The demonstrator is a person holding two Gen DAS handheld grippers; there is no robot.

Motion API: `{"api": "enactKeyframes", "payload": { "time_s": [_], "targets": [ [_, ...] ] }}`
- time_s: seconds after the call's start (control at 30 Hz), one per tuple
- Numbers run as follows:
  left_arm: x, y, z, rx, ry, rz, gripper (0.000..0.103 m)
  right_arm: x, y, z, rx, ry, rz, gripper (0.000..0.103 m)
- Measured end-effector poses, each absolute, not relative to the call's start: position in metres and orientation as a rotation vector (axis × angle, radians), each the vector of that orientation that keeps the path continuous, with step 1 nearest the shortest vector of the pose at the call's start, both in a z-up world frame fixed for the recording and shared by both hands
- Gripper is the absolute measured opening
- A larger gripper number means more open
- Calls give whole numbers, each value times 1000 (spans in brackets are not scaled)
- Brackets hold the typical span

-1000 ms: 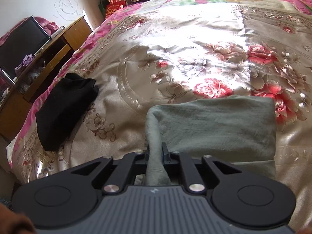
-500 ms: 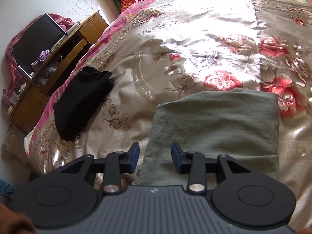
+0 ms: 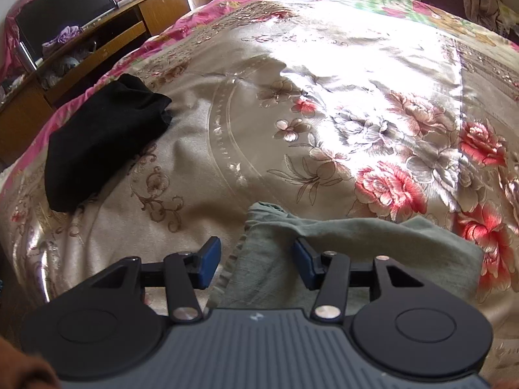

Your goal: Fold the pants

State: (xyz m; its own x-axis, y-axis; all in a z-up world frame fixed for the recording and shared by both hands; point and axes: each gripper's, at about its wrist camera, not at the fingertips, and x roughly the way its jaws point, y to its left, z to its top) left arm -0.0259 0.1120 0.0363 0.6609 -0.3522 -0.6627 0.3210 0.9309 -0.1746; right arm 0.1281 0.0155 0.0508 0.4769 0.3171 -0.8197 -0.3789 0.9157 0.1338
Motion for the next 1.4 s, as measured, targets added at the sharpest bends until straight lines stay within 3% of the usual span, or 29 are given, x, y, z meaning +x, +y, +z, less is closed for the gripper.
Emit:
{"api": "enactKeyframes", "payload": {
  "time_s": [0.13, 0.27, 0.47, 0.63, 0.7, 0.77, 0.9, 1.2, 1.27, 1.4],
  "targets": [
    [-29, 107, 36, -6, 760, -363, 94, 139, 4, 44, -63, 1021, 421, 16],
    [-36, 113, 43, -32, 756, -373, 94, 139, -11, 50, 8, 1024, 453, 10],
    [-34, 116, 60, -127, 728, -440, 97, 138, -21, 54, 91, 1021, 472, 9],
    [-12, 98, 36, -51, 797, -344, 96, 135, -26, 57, 115, 1011, 488, 9],
    [-4, 95, 27, -48, 841, -322, 83, 136, -31, 58, 138, 1006, 486, 9],
    [0, 95, 25, -79, 858, -355, 54, 136, -36, 61, 159, 997, 490, 9],
    [-1, 92, 35, -30, 828, -352, 32, 136, -45, 68, 189, 975, 499, 8],
    [15, 111, 55, -12, 763, -314, 31, 149, -64, 91, 269, 905, 482, 8],
    [24, 117, 43, -30, 827, -307, 31, 160, -57, 76, 301, 945, 489, 14],
    [19, 121, 27, -18, 878, -267, 34, 173, -35, 31, 285, 1065, 509, 15]
  ]
}}
